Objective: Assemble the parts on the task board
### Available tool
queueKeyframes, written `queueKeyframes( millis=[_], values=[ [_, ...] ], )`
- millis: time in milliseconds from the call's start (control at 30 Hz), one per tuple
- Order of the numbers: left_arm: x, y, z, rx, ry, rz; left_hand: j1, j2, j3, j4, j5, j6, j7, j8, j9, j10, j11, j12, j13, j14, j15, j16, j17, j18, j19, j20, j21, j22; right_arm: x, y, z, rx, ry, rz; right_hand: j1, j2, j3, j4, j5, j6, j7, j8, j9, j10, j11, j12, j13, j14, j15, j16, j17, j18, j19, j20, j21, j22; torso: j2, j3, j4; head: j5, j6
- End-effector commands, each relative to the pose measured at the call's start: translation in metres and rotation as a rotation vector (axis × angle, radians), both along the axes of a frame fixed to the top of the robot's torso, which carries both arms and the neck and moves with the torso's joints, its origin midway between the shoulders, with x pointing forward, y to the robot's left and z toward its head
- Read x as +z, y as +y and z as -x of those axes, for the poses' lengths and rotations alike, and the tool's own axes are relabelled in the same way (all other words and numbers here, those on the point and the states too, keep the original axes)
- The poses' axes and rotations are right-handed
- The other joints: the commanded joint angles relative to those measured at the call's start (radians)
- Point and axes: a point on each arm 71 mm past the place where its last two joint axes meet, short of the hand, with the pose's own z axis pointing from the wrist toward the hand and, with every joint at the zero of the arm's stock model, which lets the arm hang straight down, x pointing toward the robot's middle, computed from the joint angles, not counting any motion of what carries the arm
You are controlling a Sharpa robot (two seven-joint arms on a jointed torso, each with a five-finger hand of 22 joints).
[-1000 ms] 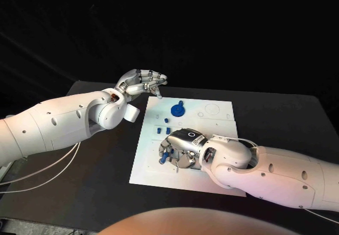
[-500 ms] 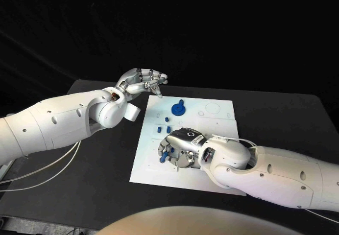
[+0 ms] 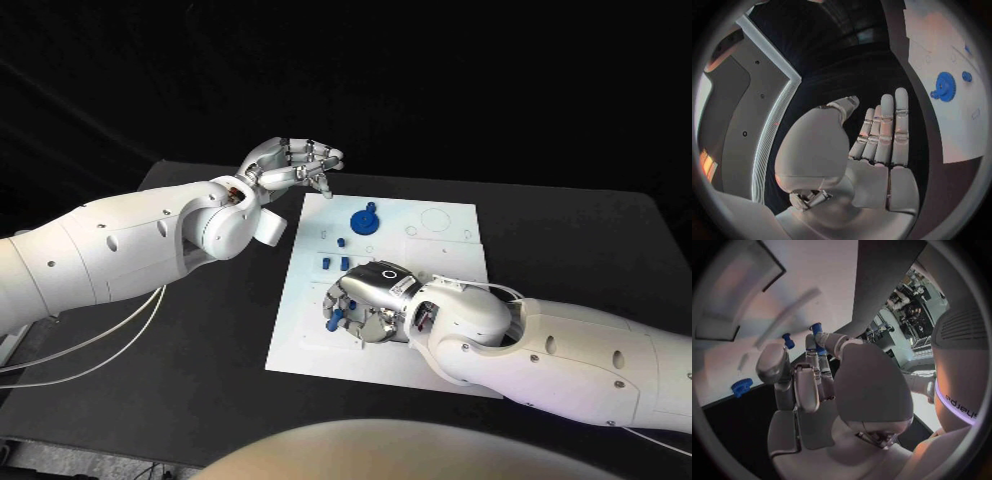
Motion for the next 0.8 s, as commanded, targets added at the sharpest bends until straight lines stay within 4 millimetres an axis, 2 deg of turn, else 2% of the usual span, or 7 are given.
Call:
queueKeyframes(
  millis=[33,633,800],
  values=[
    [0.0008,-0.0023,0.0008,-0.018,-0.004,0.007,0.002,0.006,0.004,-0.001,0.004,-0.009,0.048,0.007,-0.001,-0.008,0.002,0.005,0.000,-0.005,0.004,-0.001,0.001,0.013,0.007,0.001,-0.005,-0.001,-0.0016,0.0002,-0.0004,-0.005,-0.006,0.024,-0.005,0.009,0.003,-0.003,0.003,0.023,0.019,0.039,0.047,0.007,-0.002,-0.003,0.001,0.032,-0.005,0.001,-0.002,-0.012,0.002,-0.005,0.002,0.047,0.000,0.0000,-0.0004,-0.001,0.000],
    [0.0007,-0.0027,0.0011,-0.026,-0.001,0.009,0.002,0.005,0.005,0.000,0.002,-0.012,0.049,0.008,-0.002,-0.011,0.003,0.007,0.000,-0.006,0.005,-0.001,0.002,0.013,0.007,0.001,-0.006,-0.002,-0.0102,0.0088,0.0034,0.010,-0.022,0.109,-0.046,-0.008,-0.021,-0.014,-0.002,-0.004,0.028,0.037,0.056,-0.005,0.007,-0.012,0.004,0.030,0.002,-0.003,-0.010,-0.008,-0.006,0.001,-0.024,0.041,0.000,-0.0009,0.0005,-0.002,-0.002],
    [0.0006,-0.0029,0.0012,-0.030,0.001,0.009,0.002,0.004,0.004,0.000,0.002,-0.012,0.049,0.008,-0.002,-0.011,0.003,0.007,0.000,-0.007,0.005,-0.001,0.002,0.013,0.007,0.001,-0.006,-0.002,-0.0100,0.0098,0.0046,0.007,-0.018,0.100,-0.066,-0.016,-0.042,-0.015,-0.002,-0.035,0.034,0.013,0.048,0.008,0.006,0.000,0.015,0.031,0.002,-0.001,-0.007,-0.009,-0.003,0.003,-0.020,0.044,0.000,-0.0004,0.0011,-0.001,-0.002]
  ],
)
